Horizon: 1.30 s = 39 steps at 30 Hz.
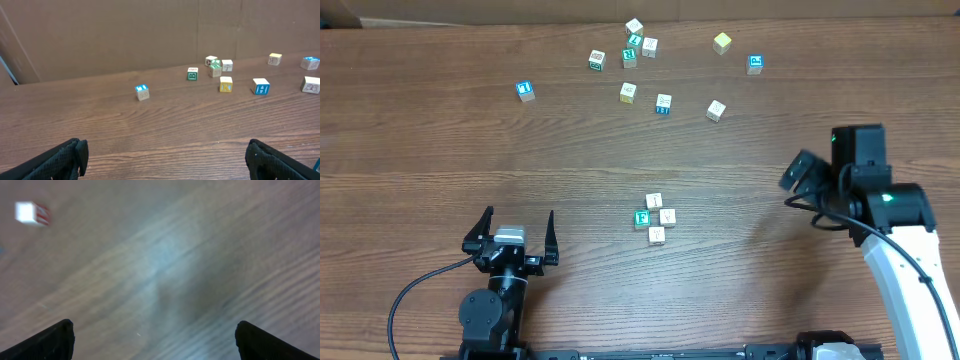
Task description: Form a circle
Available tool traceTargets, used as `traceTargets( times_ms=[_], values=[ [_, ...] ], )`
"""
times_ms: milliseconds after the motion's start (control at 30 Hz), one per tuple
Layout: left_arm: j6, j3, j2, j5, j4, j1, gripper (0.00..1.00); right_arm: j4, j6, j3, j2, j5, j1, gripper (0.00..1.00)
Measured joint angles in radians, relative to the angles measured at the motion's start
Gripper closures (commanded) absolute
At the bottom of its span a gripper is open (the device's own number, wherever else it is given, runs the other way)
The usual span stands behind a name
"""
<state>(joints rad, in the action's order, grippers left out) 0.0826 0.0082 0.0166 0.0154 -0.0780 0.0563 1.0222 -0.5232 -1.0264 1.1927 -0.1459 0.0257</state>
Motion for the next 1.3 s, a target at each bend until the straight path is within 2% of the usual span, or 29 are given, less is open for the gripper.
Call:
traceTargets(
  times_ms=[567,900,1300],
  values=[
    [0.0,0.0,0.0,0.0,0.0,0.0,0.0,-0.024,0.0,0.053,-0.001,-0.008,0.0,0.0],
    [0.0,0.0,0.0,0.0,0.0,0.0,0.0,-0.337,0.046,0.101,-0.001,-0.018,0.013,0.0],
    [0.0,0.0,0.0,0.0,0.001,0.0,0.0,-0.815,0.154,0.451,-0.003,0.121,0.021,0.0]
  ],
)
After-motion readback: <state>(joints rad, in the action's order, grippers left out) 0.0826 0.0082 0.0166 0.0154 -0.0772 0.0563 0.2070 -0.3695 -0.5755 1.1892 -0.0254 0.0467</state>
